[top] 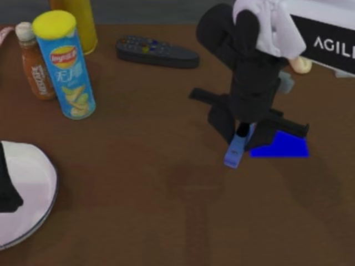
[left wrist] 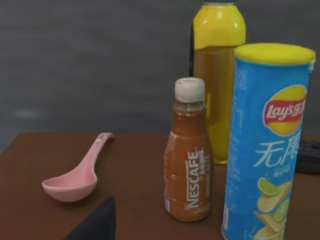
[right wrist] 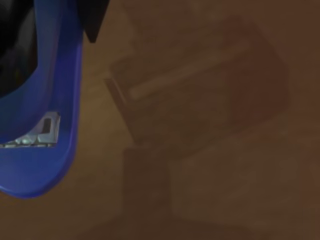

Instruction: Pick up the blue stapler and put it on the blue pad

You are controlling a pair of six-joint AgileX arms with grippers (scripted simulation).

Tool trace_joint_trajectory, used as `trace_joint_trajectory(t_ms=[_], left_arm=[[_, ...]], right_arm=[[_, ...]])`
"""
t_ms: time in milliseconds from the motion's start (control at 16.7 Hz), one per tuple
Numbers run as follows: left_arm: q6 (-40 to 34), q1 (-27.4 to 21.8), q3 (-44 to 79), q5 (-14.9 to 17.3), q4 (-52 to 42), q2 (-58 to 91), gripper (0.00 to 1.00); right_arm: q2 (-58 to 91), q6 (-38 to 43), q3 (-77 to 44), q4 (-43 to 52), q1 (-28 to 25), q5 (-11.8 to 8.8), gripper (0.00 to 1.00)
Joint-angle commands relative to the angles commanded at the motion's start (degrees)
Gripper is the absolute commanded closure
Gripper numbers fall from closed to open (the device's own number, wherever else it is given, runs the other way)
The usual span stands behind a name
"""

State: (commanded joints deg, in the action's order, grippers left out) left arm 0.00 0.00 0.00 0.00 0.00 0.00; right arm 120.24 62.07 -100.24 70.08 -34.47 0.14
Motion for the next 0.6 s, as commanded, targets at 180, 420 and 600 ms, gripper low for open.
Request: trace_joint_trajectory(t_ms=[180, 420, 600], left_arm=[[0.0, 0.0, 0.0, 0.0, 0.0, 0.0, 0.0], [0.0, 0.0, 0.0, 0.0, 0.0, 0.0, 0.0], [0.0, 0.0, 0.0, 0.0, 0.0, 0.0, 0.0]], right_arm=[[1.07, 5.76, -1.86, 0.83, 1.78, 0.06, 1.0], [2.8, 21.39, -4.84, 2.44, 6.06, 0.18, 1.0], [4.14, 35.06, -7.13, 3.74, 9.63, 0.3, 1.0]])
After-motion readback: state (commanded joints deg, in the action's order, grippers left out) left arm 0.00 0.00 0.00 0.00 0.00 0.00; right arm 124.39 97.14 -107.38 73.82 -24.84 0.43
